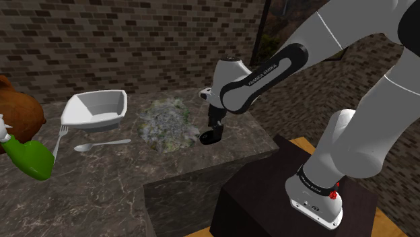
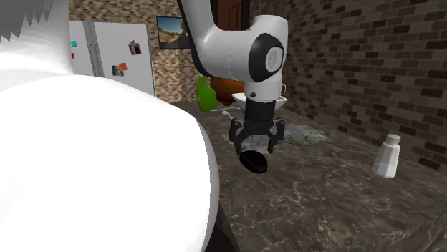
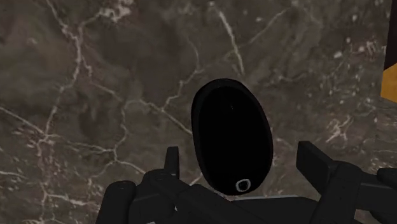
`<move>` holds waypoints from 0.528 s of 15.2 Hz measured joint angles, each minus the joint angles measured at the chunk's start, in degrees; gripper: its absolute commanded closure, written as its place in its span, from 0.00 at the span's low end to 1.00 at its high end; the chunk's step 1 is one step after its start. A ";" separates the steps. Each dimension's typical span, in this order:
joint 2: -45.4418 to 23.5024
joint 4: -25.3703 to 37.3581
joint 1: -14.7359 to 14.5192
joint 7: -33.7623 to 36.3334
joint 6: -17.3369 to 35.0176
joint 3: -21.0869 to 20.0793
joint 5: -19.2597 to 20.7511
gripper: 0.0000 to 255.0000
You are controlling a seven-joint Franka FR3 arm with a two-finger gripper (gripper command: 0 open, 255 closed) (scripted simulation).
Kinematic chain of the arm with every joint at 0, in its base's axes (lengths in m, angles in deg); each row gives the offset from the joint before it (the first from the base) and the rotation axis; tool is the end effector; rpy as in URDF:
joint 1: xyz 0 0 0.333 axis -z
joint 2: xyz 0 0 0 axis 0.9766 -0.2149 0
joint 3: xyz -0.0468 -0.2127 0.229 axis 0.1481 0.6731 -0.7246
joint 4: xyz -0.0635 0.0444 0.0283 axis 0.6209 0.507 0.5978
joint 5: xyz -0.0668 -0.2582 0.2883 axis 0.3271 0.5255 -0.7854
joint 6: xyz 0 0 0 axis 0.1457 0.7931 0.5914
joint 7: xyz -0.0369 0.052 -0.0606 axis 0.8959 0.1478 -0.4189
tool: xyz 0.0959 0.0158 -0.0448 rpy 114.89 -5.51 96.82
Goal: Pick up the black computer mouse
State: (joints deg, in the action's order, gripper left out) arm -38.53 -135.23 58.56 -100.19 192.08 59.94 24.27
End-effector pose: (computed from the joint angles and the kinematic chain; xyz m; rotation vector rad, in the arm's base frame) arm 0.4156 0.1431 0.2900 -2.6943 -1.4781 -0.0925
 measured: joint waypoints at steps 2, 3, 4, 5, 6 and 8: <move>-1.50 -0.10 -0.20 -0.18 1.62 -0.14 -0.35 0.00; -2.55 -0.46 -0.19 -0.67 2.99 -0.07 -0.68 0.00; -3.18 -0.50 -0.22 -0.80 3.66 -0.08 -0.83 0.00; -3.47 -0.47 -0.26 -0.78 3.93 -0.13 -0.89 1.00; -3.57 -0.45 -0.29 -0.78 4.05 -0.16 -0.91 1.00; -3.66 -0.44 -0.31 -0.81 4.19 -0.17 -0.93 1.00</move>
State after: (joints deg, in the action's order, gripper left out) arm -42.20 -135.67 58.25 -101.00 196.26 59.76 23.34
